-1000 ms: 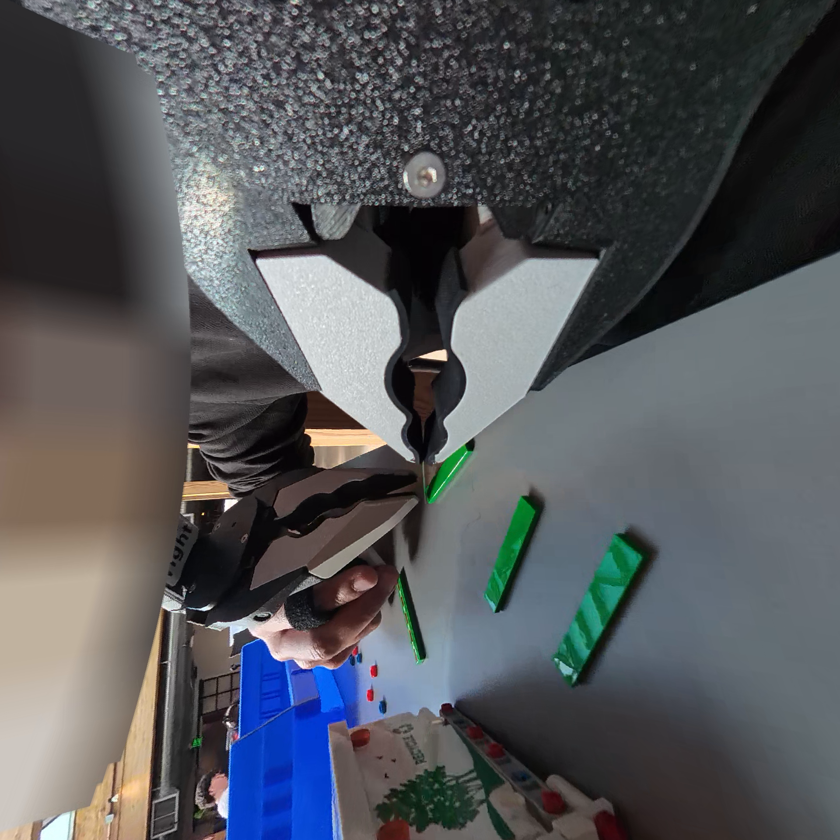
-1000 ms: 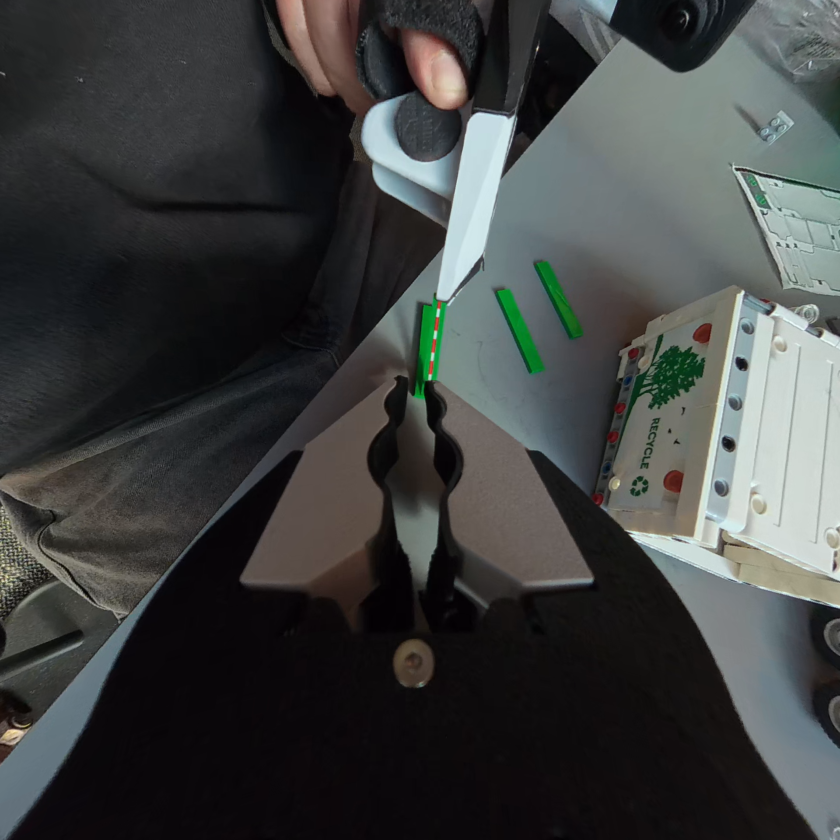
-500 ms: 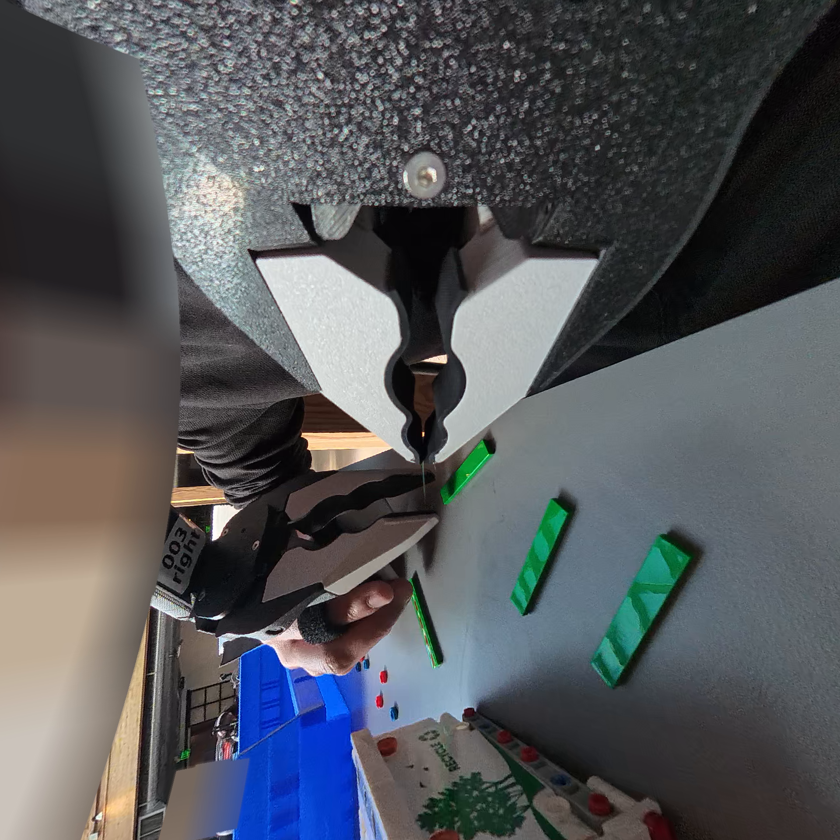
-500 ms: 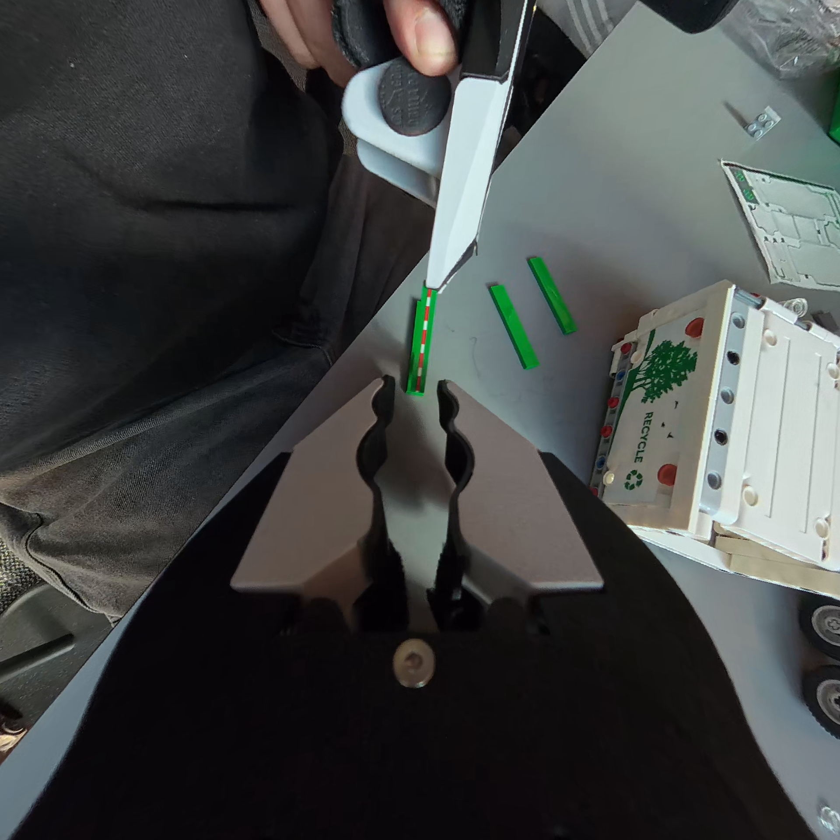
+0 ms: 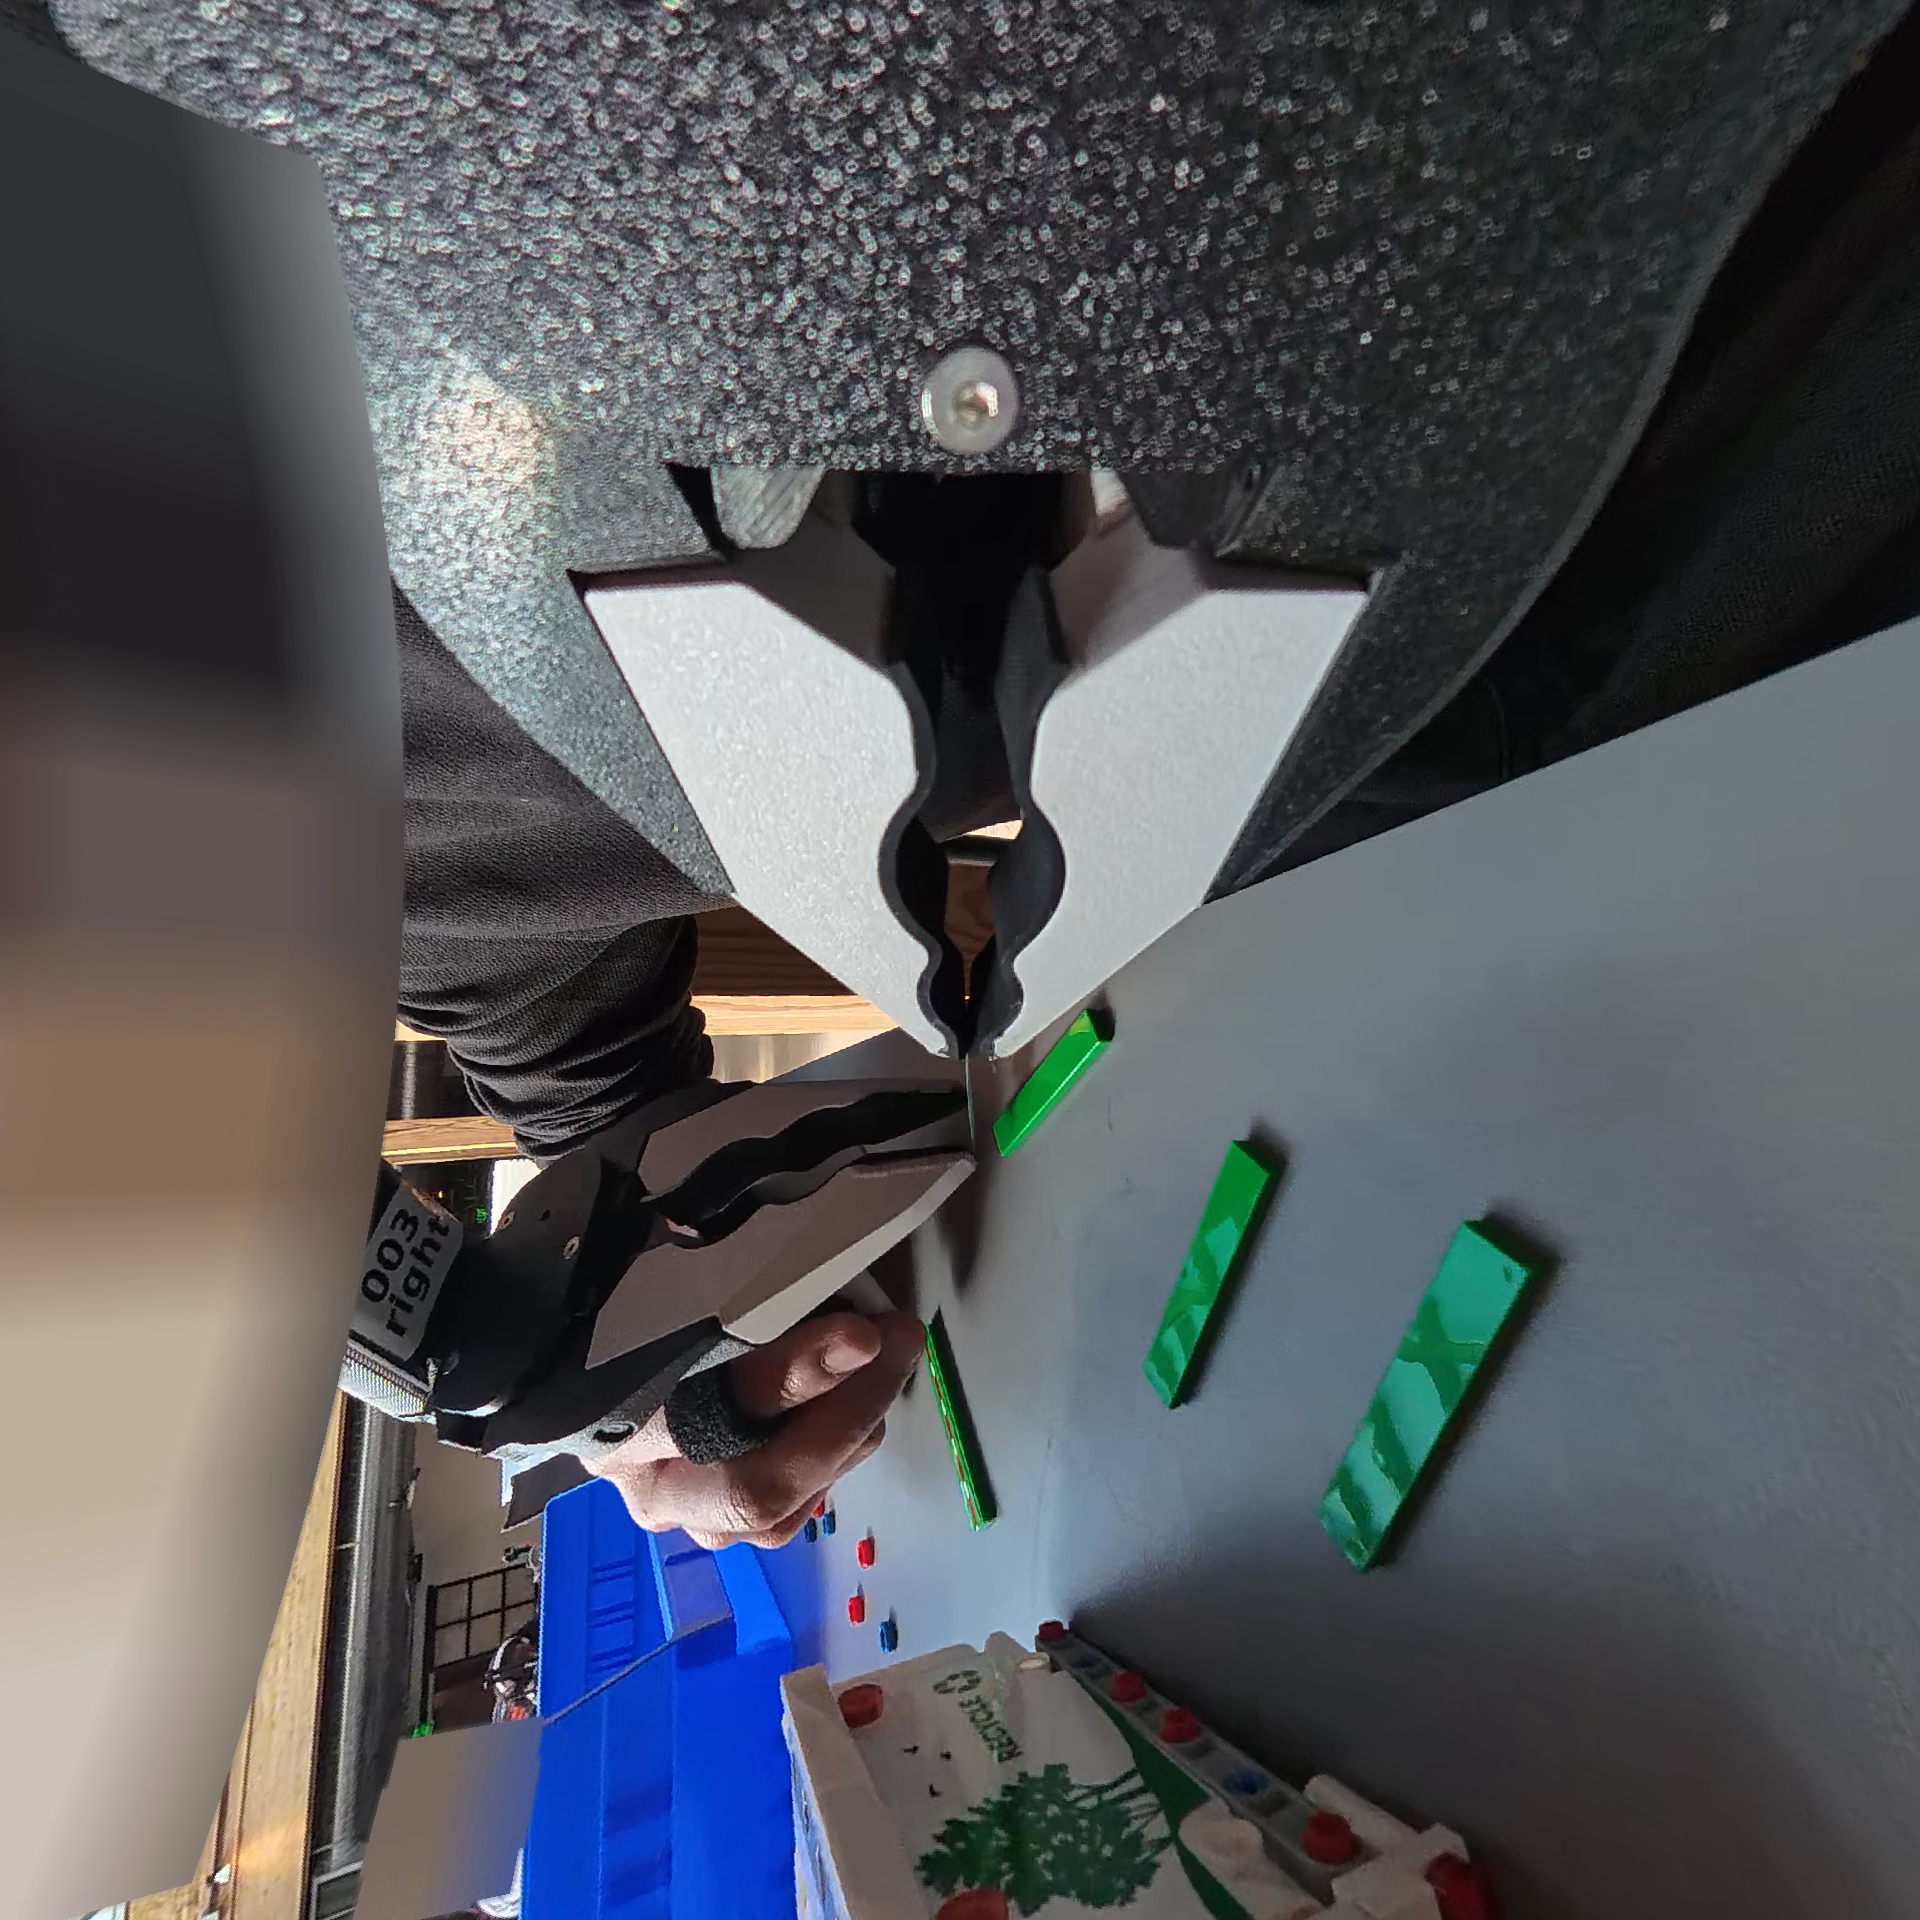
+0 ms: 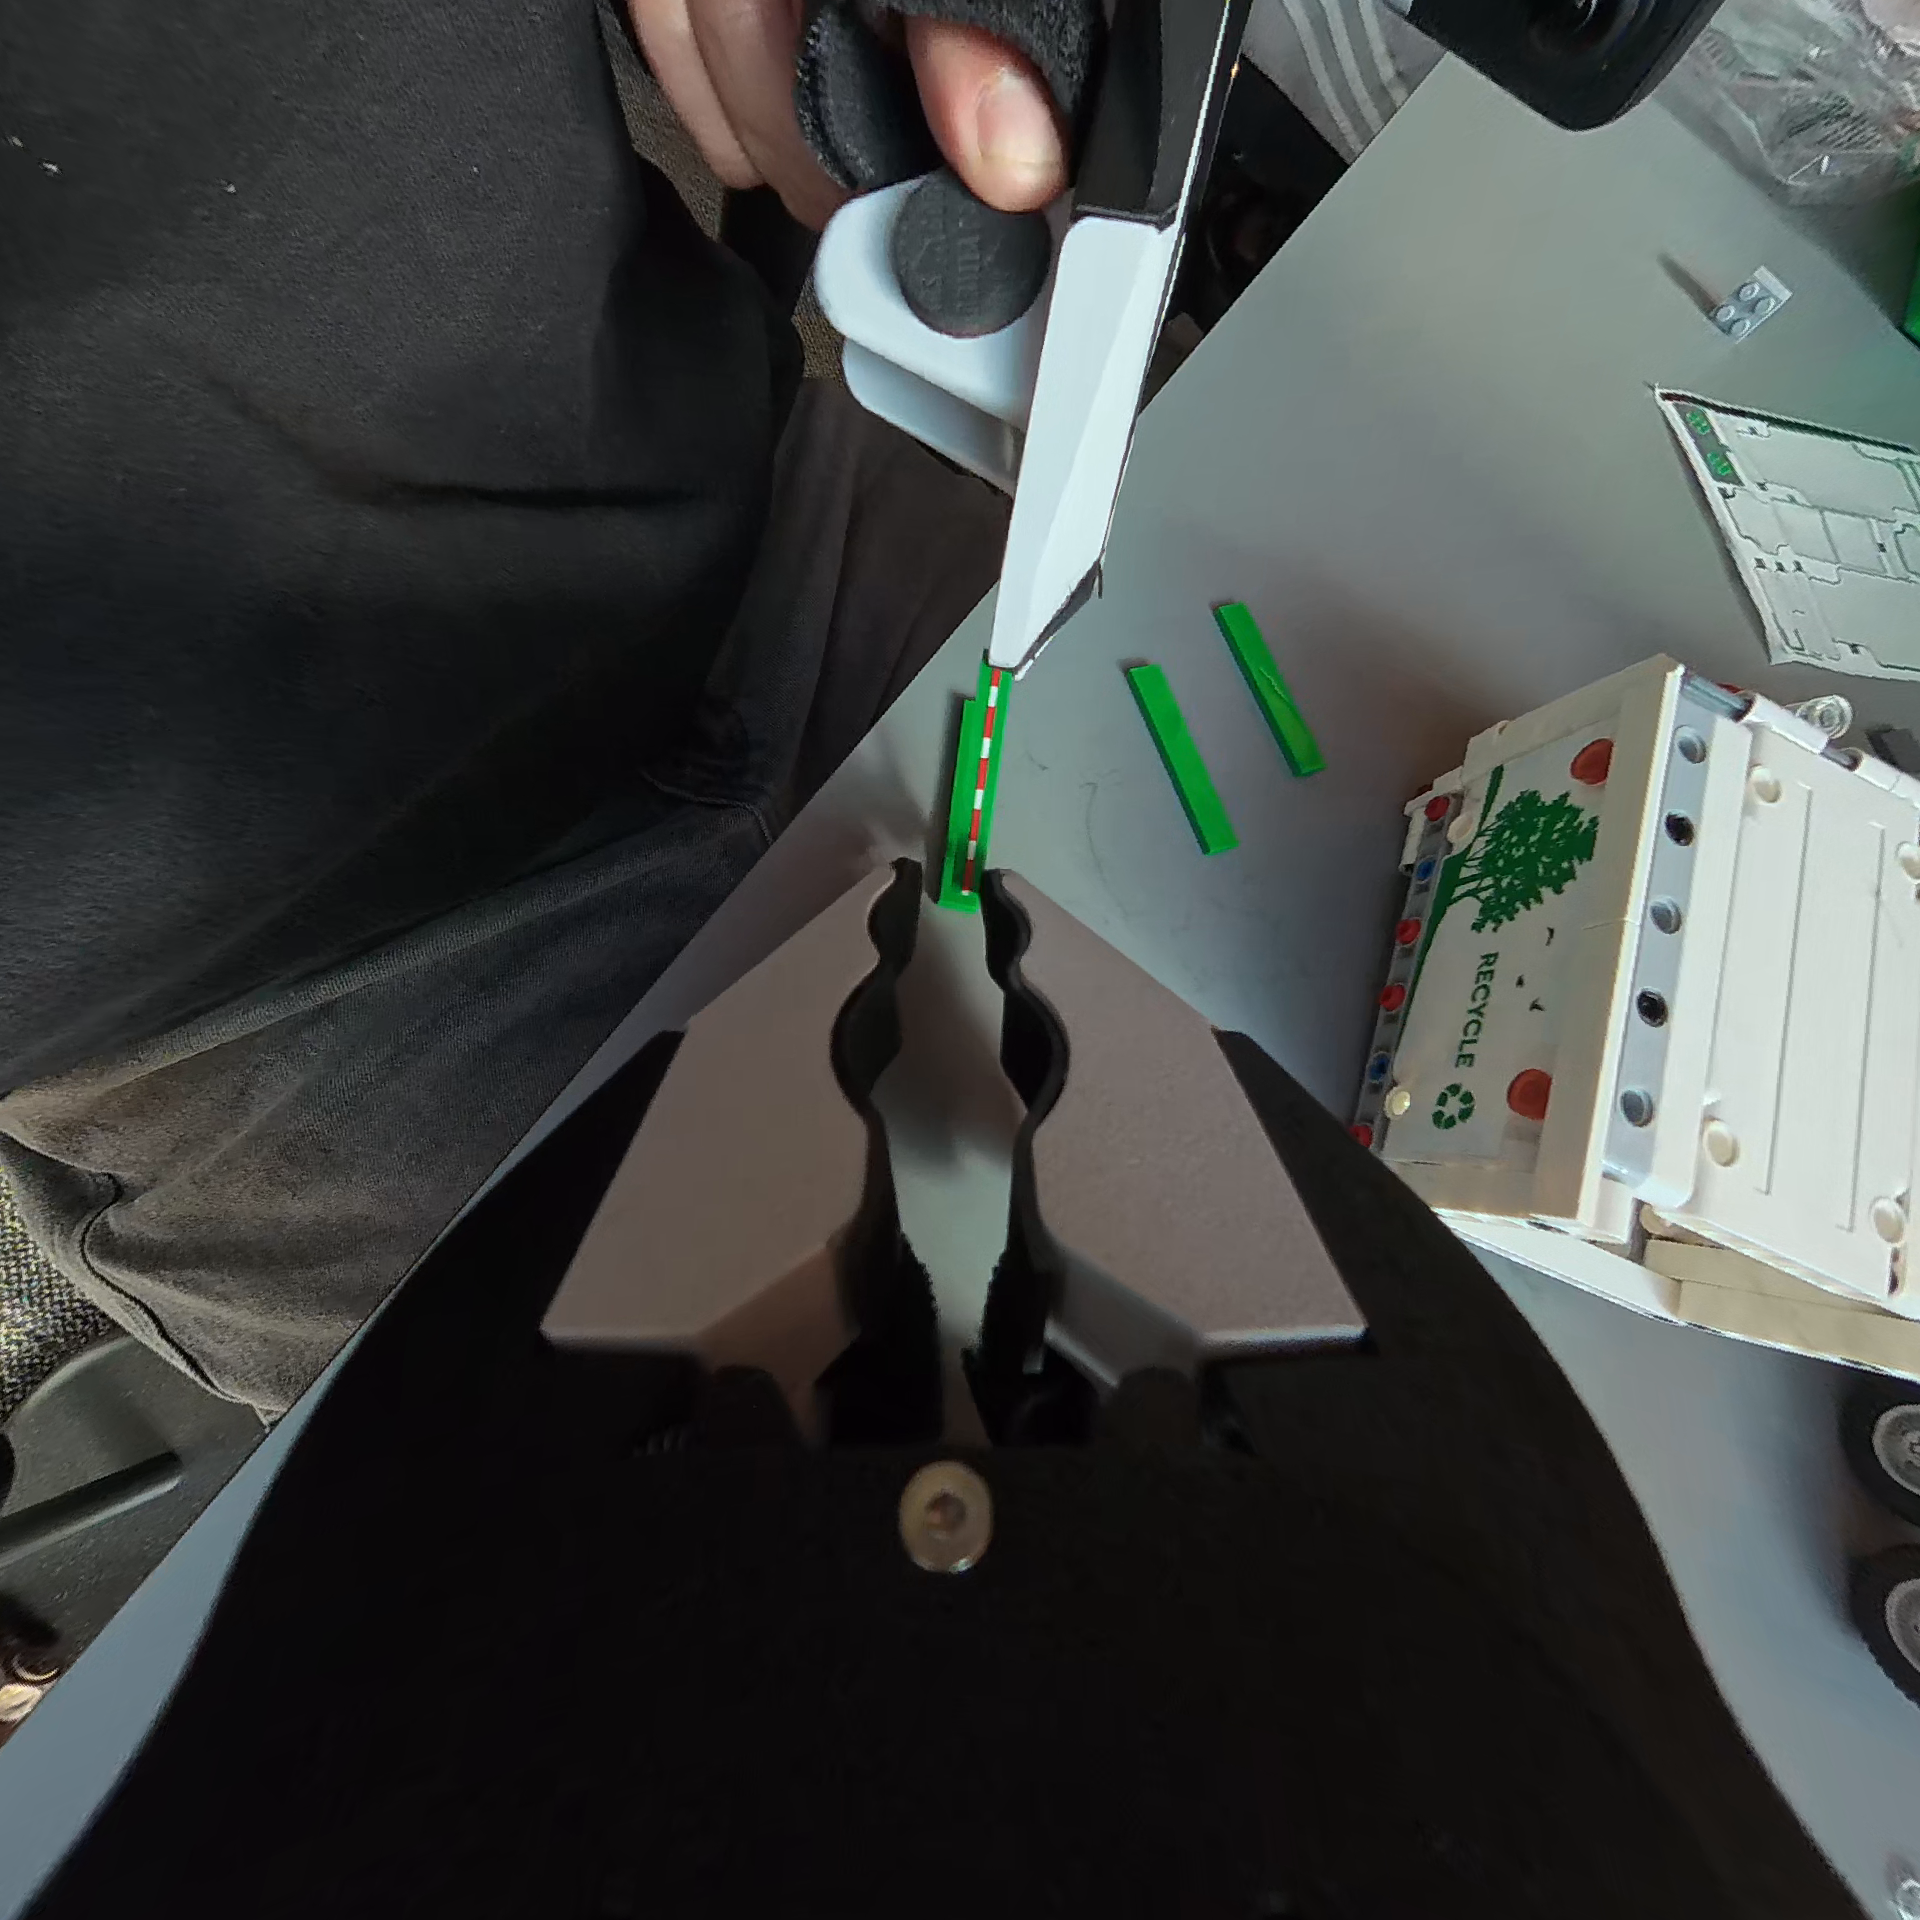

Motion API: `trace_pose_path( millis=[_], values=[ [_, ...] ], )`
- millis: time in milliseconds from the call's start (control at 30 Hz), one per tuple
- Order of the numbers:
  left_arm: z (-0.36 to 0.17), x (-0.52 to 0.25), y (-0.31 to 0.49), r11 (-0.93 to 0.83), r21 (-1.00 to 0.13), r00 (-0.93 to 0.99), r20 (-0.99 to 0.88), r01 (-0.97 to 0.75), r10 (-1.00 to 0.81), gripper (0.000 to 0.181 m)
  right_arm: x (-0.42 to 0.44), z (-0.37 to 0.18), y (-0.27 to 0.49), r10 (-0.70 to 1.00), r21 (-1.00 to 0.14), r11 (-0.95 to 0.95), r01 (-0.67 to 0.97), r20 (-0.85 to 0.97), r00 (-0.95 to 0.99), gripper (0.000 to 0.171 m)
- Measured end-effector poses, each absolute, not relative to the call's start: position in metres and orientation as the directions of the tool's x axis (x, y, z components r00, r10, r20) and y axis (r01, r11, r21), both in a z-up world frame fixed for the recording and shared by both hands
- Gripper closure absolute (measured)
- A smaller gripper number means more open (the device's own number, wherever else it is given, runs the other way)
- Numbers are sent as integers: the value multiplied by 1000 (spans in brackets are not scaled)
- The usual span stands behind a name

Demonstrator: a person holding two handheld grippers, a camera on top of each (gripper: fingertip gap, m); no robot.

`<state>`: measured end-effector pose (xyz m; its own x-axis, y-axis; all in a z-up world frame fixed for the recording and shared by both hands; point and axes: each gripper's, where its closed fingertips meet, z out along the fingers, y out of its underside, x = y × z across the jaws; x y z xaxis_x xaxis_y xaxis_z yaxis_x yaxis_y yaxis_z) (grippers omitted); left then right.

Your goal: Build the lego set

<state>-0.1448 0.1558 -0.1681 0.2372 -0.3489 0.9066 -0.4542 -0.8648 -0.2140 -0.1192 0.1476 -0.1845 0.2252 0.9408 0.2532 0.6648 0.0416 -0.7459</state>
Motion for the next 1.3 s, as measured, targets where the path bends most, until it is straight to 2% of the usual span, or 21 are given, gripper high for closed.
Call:
trace_pose_path(
  millis=[1300],
  values=[
    [-171,-144,156,-866,-195,233,915,-461,-330,181,-120,-189,144,946,-725,57,686,258,194,163]
  ],
)
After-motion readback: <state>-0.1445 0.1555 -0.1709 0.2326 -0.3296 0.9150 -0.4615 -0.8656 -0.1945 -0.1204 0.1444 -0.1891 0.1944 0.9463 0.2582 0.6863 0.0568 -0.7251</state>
